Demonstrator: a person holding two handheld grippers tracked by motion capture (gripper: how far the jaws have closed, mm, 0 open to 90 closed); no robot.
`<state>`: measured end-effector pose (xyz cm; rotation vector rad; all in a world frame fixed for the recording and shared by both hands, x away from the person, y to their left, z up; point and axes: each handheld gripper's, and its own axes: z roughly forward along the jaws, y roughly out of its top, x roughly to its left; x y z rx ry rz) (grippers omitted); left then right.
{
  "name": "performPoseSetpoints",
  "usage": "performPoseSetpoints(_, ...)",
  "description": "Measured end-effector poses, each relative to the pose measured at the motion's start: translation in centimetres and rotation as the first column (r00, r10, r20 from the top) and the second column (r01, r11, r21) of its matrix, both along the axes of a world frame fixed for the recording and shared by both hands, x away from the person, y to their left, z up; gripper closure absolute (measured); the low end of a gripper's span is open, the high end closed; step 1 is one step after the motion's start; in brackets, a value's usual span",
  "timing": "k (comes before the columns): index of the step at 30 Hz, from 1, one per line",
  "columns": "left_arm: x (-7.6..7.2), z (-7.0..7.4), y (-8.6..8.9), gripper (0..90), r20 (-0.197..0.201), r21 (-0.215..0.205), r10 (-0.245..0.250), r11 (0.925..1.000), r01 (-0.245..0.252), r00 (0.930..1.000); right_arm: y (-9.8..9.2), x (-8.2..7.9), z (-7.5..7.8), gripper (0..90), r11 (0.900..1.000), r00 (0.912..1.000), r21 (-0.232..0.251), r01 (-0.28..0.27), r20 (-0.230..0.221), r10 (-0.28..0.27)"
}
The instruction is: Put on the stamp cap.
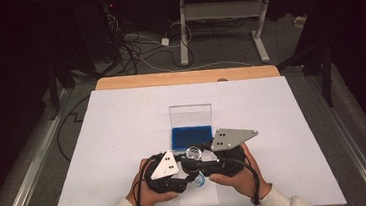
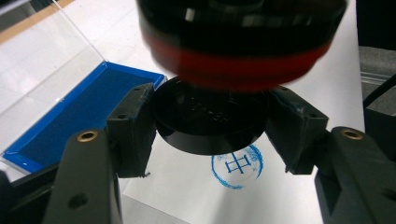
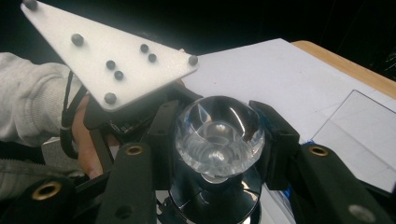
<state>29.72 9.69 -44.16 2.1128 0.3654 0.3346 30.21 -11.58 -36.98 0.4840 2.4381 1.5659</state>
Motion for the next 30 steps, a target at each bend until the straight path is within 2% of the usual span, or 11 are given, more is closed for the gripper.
performPoseSetpoints(23, -0.21, 0.46, 0.39, 36.5, 0.011, -0.047, -0.006, 0.9989, 0.006, 0.9999, -0.05, 0.29, -0.69, 56.5, 1.000, 0.9999, -0.010, 0.004, -0.016, -0.004)
performPoseSetpoints(30, -0.31, 0.49, 0.33, 36.5, 0.020, -0.045, -0.013, 0.9989, 0.013, 0.9997, -0.09, 0.40, -0.81, 56.6, 1.000, 0.9999, -0.014, 0.007, -0.014, -0.007)
